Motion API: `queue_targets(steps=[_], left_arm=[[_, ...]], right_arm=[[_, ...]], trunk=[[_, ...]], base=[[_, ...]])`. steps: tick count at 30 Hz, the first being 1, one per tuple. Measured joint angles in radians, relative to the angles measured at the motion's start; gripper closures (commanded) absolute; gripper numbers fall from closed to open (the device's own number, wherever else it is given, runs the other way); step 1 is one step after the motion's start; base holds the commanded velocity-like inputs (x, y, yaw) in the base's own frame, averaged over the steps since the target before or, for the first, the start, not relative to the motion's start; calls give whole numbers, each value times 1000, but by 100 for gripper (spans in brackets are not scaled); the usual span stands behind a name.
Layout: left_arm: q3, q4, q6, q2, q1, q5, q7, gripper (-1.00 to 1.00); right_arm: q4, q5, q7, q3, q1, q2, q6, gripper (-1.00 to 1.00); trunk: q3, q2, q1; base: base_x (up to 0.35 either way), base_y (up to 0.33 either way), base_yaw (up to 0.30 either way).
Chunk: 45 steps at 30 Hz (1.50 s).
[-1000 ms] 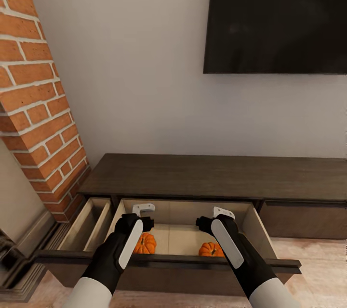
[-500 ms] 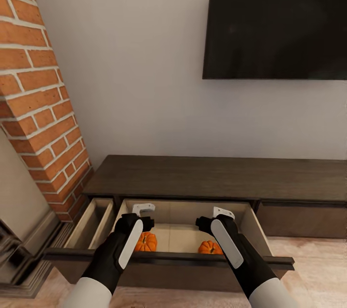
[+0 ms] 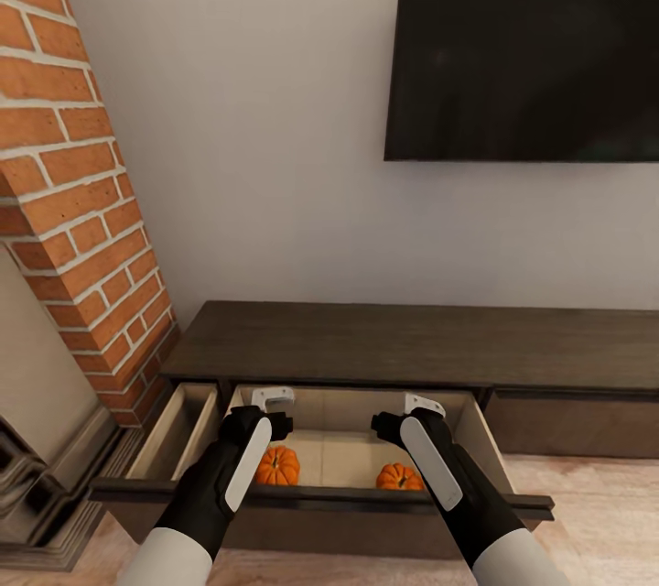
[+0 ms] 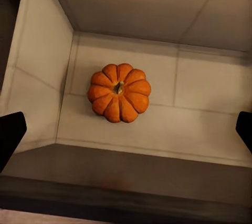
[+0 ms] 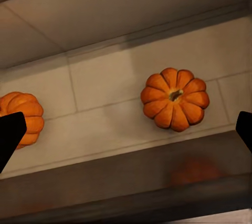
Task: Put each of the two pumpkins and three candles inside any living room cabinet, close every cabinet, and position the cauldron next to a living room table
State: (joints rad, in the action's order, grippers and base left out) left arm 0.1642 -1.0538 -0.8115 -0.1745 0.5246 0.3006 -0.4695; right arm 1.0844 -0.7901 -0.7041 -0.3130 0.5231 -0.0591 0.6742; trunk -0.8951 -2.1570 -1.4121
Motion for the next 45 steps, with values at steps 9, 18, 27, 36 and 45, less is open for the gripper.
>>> queue_targets(steps=[9, 18, 27, 36, 45], left_arm=[[0, 0, -3, 0, 0, 0, 0, -100], [0, 0, -3, 0, 0, 0, 0, -100], [1, 0, -3, 0, 0, 0, 0, -100], [1, 0, -3, 0, 0, 0, -1, -100], [0, -2, -3, 0, 0, 0, -1, -100]], right_arm=[[0, -1, 0, 0, 0, 0, -1, -100], [0, -1, 1, 0, 0, 1, -2, -100], [0, -1, 1, 0, 0, -2, -2, -100], [0, -2, 1, 0, 0, -3, -2, -100], [0, -2, 2, 0, 0, -4, -2, -100]], trunk=[[28, 63, 34], [56, 126, 69], [85, 189, 103], [113, 252, 138], [141, 315, 172]], base=[[0, 0, 0], [0, 0, 0], [-155, 0, 0], [-104, 0, 0], [-317, 0, 0]])
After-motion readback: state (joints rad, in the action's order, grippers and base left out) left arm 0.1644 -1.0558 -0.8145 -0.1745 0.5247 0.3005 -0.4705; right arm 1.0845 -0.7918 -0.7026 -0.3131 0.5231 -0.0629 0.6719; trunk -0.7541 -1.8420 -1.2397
